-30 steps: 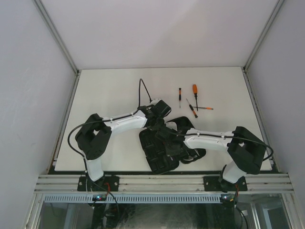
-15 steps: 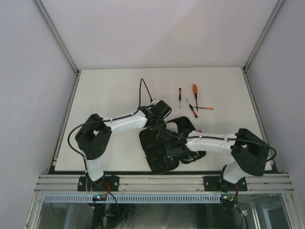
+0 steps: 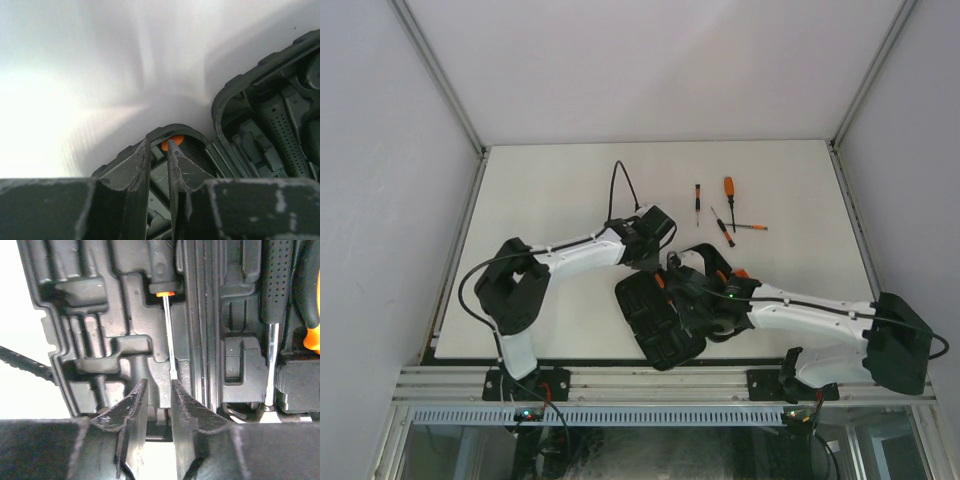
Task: Sort the tools into containers
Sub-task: Adjust the screwdriver in the storage box, then move the storage box to the center of the board, then pick up the screwdriver from the center of the board.
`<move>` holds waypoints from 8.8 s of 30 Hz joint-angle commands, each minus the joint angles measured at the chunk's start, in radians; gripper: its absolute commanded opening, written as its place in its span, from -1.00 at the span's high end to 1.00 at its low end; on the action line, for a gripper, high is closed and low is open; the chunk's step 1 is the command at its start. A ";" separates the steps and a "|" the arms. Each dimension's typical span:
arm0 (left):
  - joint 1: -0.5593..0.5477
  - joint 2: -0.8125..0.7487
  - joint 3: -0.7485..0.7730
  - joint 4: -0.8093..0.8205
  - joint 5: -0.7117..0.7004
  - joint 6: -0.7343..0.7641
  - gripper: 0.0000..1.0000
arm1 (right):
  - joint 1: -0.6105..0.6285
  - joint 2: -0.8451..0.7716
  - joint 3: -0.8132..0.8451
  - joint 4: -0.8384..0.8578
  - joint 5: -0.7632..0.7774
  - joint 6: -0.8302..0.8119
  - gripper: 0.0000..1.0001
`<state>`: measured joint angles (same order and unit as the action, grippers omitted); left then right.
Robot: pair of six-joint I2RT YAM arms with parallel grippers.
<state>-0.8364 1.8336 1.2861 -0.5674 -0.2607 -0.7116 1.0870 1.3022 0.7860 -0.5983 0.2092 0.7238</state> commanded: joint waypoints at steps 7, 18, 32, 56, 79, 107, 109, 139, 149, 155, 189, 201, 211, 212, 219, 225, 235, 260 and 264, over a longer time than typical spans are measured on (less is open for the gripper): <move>0.012 -0.197 0.007 0.037 -0.027 0.089 0.31 | 0.003 -0.244 0.010 0.032 0.045 -0.042 0.24; 0.042 -0.379 -0.070 0.053 -0.027 0.099 0.17 | -0.135 -0.414 -0.029 -0.087 0.107 0.001 0.21; 0.046 -0.592 -0.453 0.025 -0.014 -0.153 0.14 | -0.393 -0.471 -0.133 -0.058 -0.056 -0.050 0.19; 0.053 -0.355 -0.443 0.070 -0.020 -0.113 0.45 | -0.405 -0.639 -0.181 -0.100 0.067 0.030 0.20; 0.229 -0.274 -0.336 0.076 -0.037 0.072 0.72 | -0.562 -0.595 -0.100 -0.110 -0.013 -0.113 0.19; 0.273 -0.703 -0.346 -0.113 -0.007 0.104 0.10 | -0.904 -0.020 0.221 0.241 -0.191 -0.286 0.07; 0.273 -0.744 -0.352 -0.143 -0.006 0.109 -0.05 | -0.912 0.048 0.267 0.257 -0.196 -0.300 0.07; 0.274 -0.994 -0.463 -0.158 0.005 0.268 -0.23 | -0.937 0.908 1.067 0.067 -0.099 -0.504 -0.04; 0.274 -0.985 -0.463 -0.157 0.005 0.263 -0.22 | -0.970 1.005 1.203 -0.026 -0.187 -0.516 -0.01; 0.275 -0.956 -0.457 -0.154 0.016 0.261 -0.21 | -0.967 1.035 1.234 -0.075 -0.244 -0.532 0.00; 0.338 -0.947 -0.460 -0.143 0.066 0.251 -0.22 | -0.918 1.166 1.406 -0.278 -0.116 -0.570 0.55; 0.345 -0.971 -0.462 -0.134 0.082 0.251 -0.21 | -0.914 0.978 1.302 -0.188 -0.061 -0.563 1.00; 0.359 -1.003 -0.463 -0.125 0.097 0.253 -0.22 | -0.880 0.648 1.071 -0.062 -0.038 -0.543 1.00; 0.373 -1.009 -0.464 -0.124 0.097 0.254 -0.21 | -0.876 0.612 1.042 -0.048 -0.039 -0.532 1.00; 0.378 -1.063 -0.476 -0.102 0.093 0.262 -0.22 | -0.835 0.319 0.756 0.105 -0.112 -0.404 1.00; 0.378 -1.110 -0.496 -0.061 0.125 0.271 -0.24 | -0.737 0.065 0.468 0.302 -0.185 -0.329 1.00; 0.377 -1.166 -0.518 -0.060 0.226 0.216 -0.24 | -0.463 -0.218 0.105 0.535 -0.164 -0.289 1.00; 0.314 -1.380 -0.514 -0.129 0.424 0.123 -0.39 | 0.086 -0.261 -0.115 0.726 -0.364 -1.512 1.00; 0.231 -1.371 -0.526 -0.098 0.393 0.104 -0.39 | 0.105 -0.262 -0.113 0.673 -0.374 -1.658 1.00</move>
<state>-0.5331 0.4618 0.7479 -0.7090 0.1261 -0.5766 1.1675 1.0435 0.6312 0.1192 -0.1337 -0.7029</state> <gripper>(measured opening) 0.692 0.231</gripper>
